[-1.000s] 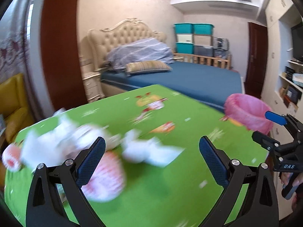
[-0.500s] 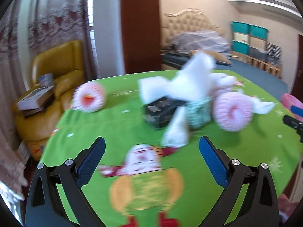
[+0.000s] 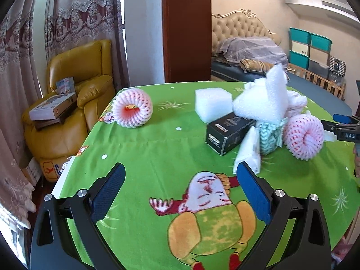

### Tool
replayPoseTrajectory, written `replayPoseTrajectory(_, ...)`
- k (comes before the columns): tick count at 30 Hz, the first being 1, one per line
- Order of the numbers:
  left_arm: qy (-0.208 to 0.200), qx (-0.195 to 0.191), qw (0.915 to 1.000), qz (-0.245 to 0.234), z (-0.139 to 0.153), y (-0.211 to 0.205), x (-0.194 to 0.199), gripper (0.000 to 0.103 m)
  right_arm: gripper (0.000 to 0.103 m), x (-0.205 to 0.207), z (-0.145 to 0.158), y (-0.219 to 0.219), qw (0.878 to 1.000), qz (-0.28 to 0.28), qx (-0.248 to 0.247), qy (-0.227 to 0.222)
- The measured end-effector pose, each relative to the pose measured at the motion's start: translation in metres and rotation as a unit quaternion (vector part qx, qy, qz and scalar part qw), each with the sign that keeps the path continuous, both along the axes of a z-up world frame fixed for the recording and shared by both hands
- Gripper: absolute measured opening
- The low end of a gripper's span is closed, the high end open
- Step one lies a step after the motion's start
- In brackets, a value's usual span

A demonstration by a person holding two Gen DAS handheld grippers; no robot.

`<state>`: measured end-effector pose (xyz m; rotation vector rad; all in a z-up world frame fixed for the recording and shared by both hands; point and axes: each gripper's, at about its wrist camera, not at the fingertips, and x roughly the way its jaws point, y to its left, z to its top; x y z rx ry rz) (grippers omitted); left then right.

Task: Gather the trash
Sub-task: 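Grasp the white tissue with the right tool while the left tool grasps the white paper packet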

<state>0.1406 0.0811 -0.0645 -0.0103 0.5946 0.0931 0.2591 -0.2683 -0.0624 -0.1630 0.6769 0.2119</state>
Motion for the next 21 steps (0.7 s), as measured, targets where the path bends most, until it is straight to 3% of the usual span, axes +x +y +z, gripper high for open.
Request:
replayPoseTrajectory(5, 0.010, -0.011, 0.9998, 0.011, 0.001, 0.009, 0.005, 0.094, 0.075, 0.020, -0.015, 0.017, 0.999, 0.020, -0.016, 0.024)
replayPoseTrajectory(8, 0.017, -0.019, 0.9997, -0.001, 0.001, 0.005, 0.009, 0.094, 0.054, 0.026, -0.023, 0.024, 0.998, 0.038, -0.012, 0.046)
replayPoseTrajectory(11, 0.021, -0.022, 0.9994, -0.017, 0.000, -0.006, 0.015, 0.094, 0.044, 0.023, -0.022, 0.028, 0.998, 0.047, -0.015, 0.040)
replayPoseTrajectory(17, 0.030, -0.028, 0.9973, -0.061, -0.002, -0.040, 0.030, 0.094, 0.039, 0.006, -0.011, 0.028, 0.999, 0.040, -0.015, -0.012)
replayPoseTrajectory(21, 0.058, -0.015, 0.9947, -0.083, -0.010, -0.066, 0.052, 0.094, 0.039, 0.006, -0.008, 0.018, 1.000, 0.026, 0.004, -0.012)
